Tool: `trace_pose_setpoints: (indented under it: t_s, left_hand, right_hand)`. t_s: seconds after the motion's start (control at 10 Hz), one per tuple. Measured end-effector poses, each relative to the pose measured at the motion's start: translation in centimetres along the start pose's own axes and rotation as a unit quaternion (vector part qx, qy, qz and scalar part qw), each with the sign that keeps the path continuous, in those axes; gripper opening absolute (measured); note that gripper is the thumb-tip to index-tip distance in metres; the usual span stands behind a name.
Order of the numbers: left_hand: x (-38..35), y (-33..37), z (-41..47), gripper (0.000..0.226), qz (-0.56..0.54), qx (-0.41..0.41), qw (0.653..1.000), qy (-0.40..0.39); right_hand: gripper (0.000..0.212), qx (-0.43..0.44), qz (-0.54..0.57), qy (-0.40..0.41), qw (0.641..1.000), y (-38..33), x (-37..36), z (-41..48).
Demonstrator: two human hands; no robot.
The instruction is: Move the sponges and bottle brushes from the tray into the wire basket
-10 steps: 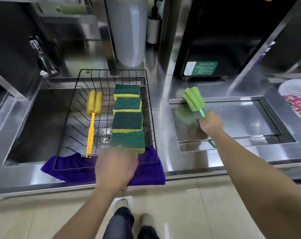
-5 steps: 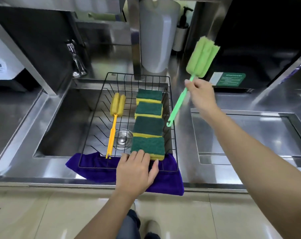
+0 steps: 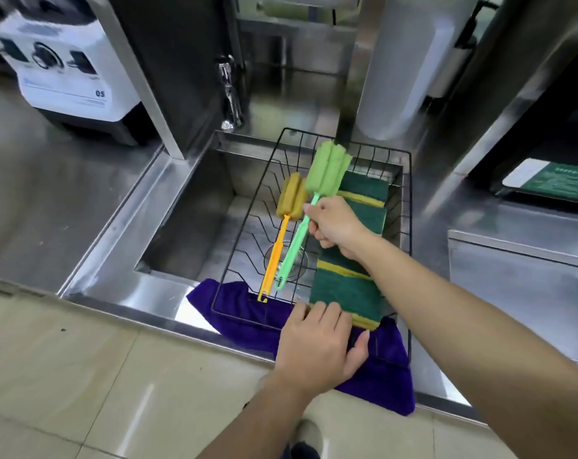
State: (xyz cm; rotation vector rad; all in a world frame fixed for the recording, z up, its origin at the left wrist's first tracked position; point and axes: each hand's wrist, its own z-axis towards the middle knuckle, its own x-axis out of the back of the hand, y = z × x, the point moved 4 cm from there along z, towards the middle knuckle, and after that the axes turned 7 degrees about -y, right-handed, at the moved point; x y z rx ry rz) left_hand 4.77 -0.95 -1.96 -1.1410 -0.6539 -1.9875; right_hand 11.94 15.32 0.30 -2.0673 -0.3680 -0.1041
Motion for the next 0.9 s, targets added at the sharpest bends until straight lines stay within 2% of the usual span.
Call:
trace_pose_setpoints:
  t_s: [0.2,0.4,0.7,0.9]
  left_hand:
    - [-0.1,-0.1,0.0,0.037,-0.012,0.014,1.0,-0.009]
    - [-0.1,0.0,0.0,0.038,-0.012,0.014,1.0,-0.02]
    - [0.0,0.1,0.0,0.038,-0.019,0.007,1.0,-0.013]
    - [0.2,0.0,0.1,0.038,-0.042,0.007,0.998,-0.036]
  right_hand:
    - [0.007,-0.102,-0.077,-0.042,0.991,1.9,-2.1,1.7]
    - [0.03,-0.145,-0.12,-0.06,0.98,2.0,-2.0,2.2]
    - [0.019,-0.132,-0.105,-0.055,0.984,1.8,-1.5,1.4]
    - [0.017,-0.062,-0.107,-0.038,0.992,-0.7,1.4,-1.8]
